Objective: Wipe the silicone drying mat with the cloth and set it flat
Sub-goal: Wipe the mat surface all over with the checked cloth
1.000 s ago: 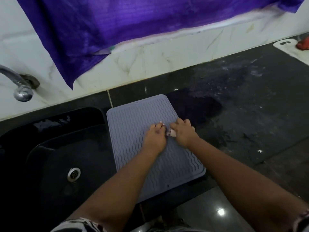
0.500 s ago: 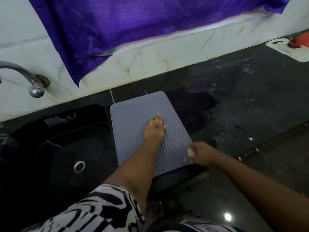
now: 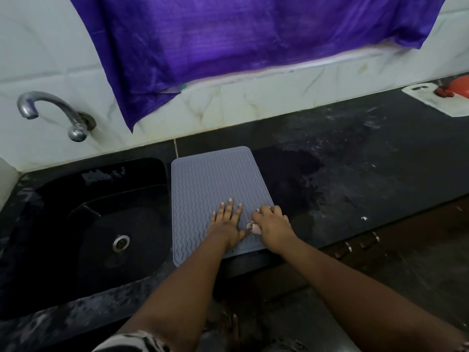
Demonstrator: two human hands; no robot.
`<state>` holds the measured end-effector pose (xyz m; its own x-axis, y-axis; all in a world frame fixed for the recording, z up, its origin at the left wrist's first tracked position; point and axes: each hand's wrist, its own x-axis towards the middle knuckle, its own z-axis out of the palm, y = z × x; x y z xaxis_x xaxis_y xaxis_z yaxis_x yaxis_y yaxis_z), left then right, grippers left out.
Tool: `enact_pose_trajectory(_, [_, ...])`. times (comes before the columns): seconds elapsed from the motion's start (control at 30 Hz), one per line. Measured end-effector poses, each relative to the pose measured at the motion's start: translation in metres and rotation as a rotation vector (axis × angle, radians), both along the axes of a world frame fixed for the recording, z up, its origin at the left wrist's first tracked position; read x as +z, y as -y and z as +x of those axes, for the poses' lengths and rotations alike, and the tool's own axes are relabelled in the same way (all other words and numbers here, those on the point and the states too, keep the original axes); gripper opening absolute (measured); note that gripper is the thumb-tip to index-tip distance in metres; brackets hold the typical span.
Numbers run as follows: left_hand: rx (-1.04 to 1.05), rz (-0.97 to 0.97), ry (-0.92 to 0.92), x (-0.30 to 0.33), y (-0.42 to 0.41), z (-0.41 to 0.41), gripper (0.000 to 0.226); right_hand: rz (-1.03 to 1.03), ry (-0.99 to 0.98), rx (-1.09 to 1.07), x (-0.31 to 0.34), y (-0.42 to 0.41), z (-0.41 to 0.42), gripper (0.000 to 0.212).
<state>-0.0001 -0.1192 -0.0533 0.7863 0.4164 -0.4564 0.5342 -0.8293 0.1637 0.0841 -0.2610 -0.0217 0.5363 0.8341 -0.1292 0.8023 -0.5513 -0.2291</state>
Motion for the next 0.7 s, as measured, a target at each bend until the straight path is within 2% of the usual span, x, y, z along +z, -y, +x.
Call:
enact_pose_trajectory(0.1, [0.001,0.034,-0.036,0.004,0.002,0.001,0.083,0.01,-0.036,0.032,0.0,0.017,-0.004,0.025])
enact_pose_trajectory(0.3, [0.062,0.065,0.005,0.01,0.016,-0.003,0.078,-0.011,-0.125,0.036,0.001,0.04,-0.015,0.032])
enact_pose_trajectory(0.7, [0.109,0.091,-0.006,0.008,0.02,-0.001,0.072,-0.064,-0.18,0.068,0.008,0.056,-0.016,0.033])
